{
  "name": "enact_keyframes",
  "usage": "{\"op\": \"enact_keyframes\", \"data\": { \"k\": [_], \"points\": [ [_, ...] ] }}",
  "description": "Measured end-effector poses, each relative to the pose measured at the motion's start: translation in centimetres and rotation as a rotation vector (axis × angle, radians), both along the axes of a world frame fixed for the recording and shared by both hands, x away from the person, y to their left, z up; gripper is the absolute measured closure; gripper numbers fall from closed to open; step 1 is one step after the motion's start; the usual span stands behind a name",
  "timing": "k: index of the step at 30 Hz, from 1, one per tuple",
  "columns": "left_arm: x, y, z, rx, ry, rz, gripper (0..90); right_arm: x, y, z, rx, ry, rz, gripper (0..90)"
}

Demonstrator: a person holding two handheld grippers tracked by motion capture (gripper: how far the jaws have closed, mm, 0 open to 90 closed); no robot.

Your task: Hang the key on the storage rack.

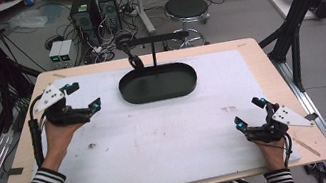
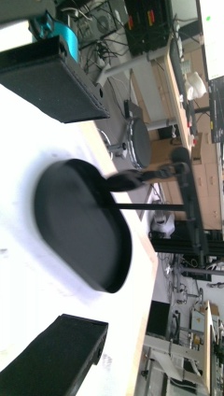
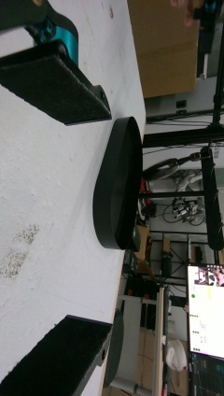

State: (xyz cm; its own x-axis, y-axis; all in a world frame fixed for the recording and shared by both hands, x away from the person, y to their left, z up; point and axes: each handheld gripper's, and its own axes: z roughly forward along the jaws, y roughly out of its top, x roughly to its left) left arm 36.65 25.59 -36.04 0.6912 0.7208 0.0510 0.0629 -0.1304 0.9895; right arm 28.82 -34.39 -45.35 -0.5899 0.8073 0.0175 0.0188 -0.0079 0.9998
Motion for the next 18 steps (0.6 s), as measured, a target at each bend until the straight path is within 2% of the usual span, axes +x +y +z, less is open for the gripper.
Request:
{"op": "enact_keyframes", "data": {
  "k": [3,7,11,12,14,15,18],
  "points": [
    [-1.7,1.2,-1.3,-0.025,0.004,0.009,1.7,0.0,0.0,0.0,0.0,0.001,0.0,0.5],
    [-3.9,2.1,-2.6,-0.02,-0.023,0.033,1.7,-0.1,0.1,0.0,-0.004,0.004,0.001,0.5],
    [-5.9,2.8,-4.1,-0.033,-0.016,0.032,1.7,-0.1,0.1,0.0,-0.005,0.001,-0.001,0.5],
    [-6.2,3.0,-4.6,-0.051,-0.015,0.029,1.7,-0.1,0.1,0.0,-0.003,0.004,0.0,0.5],
    [-7.0,3.3,-5.4,-0.057,-0.04,0.046,1.7,-0.1,0.1,0.0,-0.006,0.001,-0.001,0.5],
    [-7.4,3.5,-6.0,-0.075,-0.047,0.055,1.7,-0.1,0.1,0.0,-0.003,0.003,0.0,0.4],
    [-8.2,3.9,-7.3,-0.109,-0.05,0.071,1.7,-0.1,0.1,0.0,-0.006,0.0,-0.002,0.5]
  ]
}}
